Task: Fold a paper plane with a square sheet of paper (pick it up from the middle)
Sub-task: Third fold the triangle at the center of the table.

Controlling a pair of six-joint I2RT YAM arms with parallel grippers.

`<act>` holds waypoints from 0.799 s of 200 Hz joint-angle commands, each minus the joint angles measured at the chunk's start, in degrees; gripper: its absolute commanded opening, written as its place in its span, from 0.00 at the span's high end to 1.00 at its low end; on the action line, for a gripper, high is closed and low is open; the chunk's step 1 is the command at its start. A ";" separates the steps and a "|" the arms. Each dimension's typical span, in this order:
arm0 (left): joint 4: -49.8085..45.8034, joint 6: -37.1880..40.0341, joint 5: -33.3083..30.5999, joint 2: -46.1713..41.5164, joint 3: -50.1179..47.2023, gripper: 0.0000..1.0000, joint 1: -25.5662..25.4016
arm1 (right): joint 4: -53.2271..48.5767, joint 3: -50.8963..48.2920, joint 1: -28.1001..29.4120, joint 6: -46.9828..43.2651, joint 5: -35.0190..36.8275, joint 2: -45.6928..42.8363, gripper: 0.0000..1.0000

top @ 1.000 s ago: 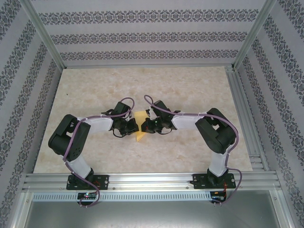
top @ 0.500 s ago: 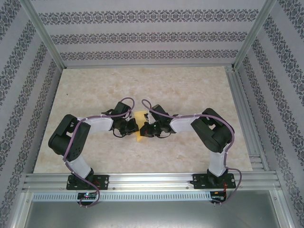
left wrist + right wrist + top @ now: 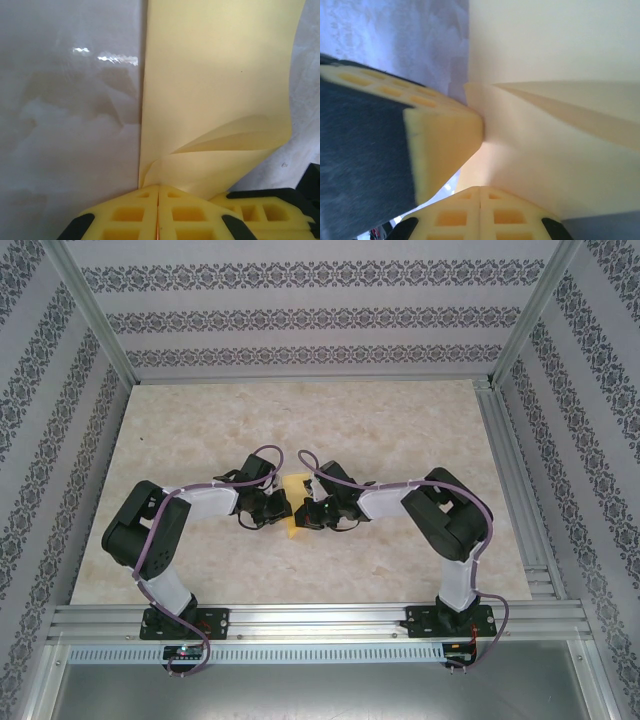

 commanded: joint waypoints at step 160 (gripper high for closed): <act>-3.52 0.00 -8.05 3.08 -2.31 0.92 -0.51 | 0.95 1.99 2.60 -2.37 0.70 2.05 0.96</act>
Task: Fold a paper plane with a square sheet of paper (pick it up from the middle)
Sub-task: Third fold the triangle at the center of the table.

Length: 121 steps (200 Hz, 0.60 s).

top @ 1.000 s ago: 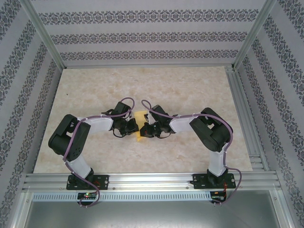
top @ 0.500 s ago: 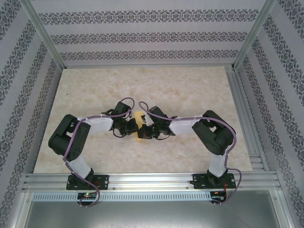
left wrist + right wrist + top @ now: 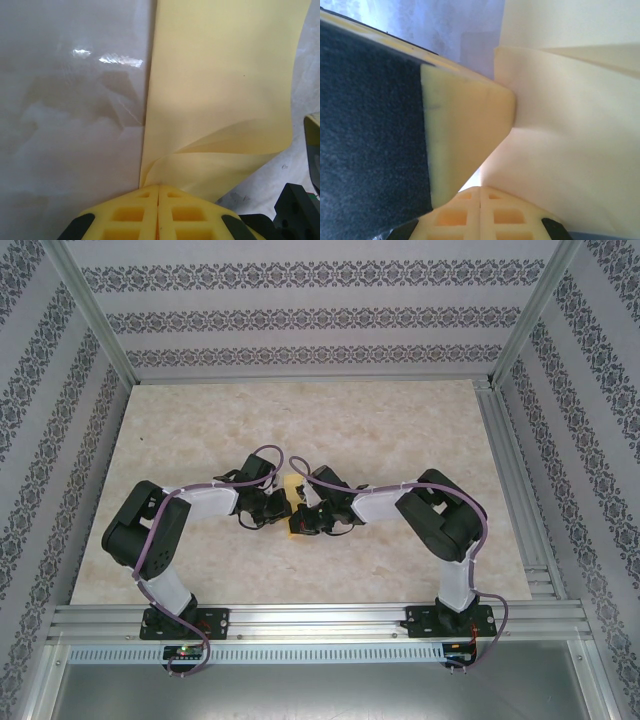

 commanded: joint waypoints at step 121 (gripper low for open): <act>-3.04 -0.67 -7.56 3.08 -2.65 0.92 -0.47 | 1.10 -0.14 1.90 -2.09 -0.91 0.15 0.94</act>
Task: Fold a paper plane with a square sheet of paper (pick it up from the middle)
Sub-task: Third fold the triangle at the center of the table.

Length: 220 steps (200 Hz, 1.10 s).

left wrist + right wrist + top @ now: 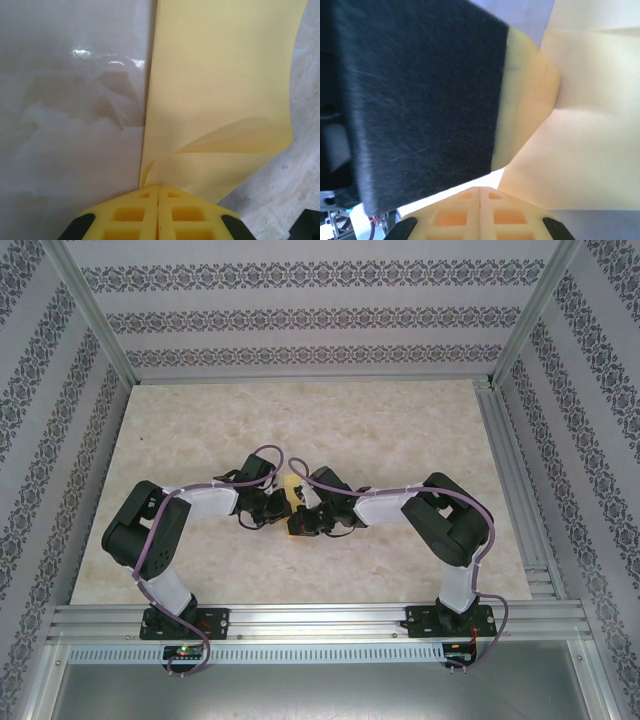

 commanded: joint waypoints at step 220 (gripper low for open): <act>-3.26 -0.28 -7.64 2.80 -2.45 0.92 -0.47 | -3.11 0.27 -4.03 -1.09 1.68 -8.78 0.93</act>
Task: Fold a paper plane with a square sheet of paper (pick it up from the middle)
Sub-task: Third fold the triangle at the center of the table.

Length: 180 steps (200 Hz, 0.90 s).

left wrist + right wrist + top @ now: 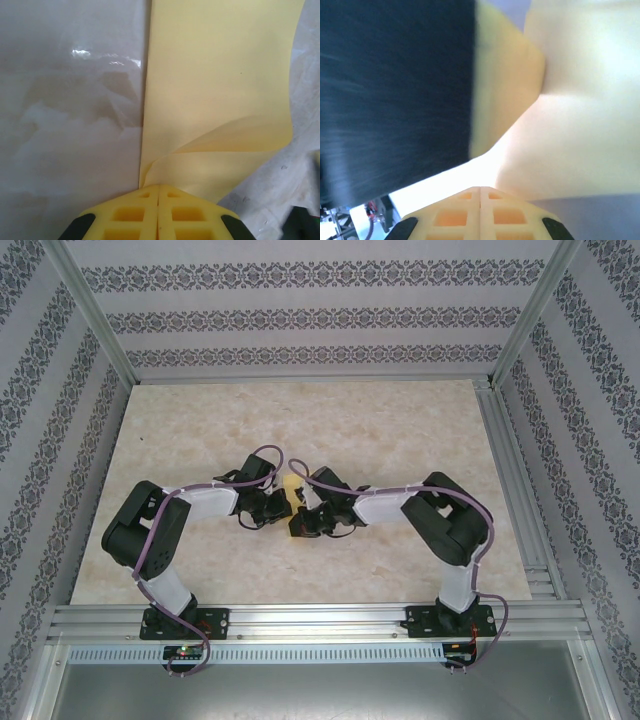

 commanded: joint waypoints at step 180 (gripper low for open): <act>-5.02 1.43 -7.20 3.27 -0.71 0.92 -0.46 | -9.95 8.06 -6.12 -5.67 6.05 3.65 0.93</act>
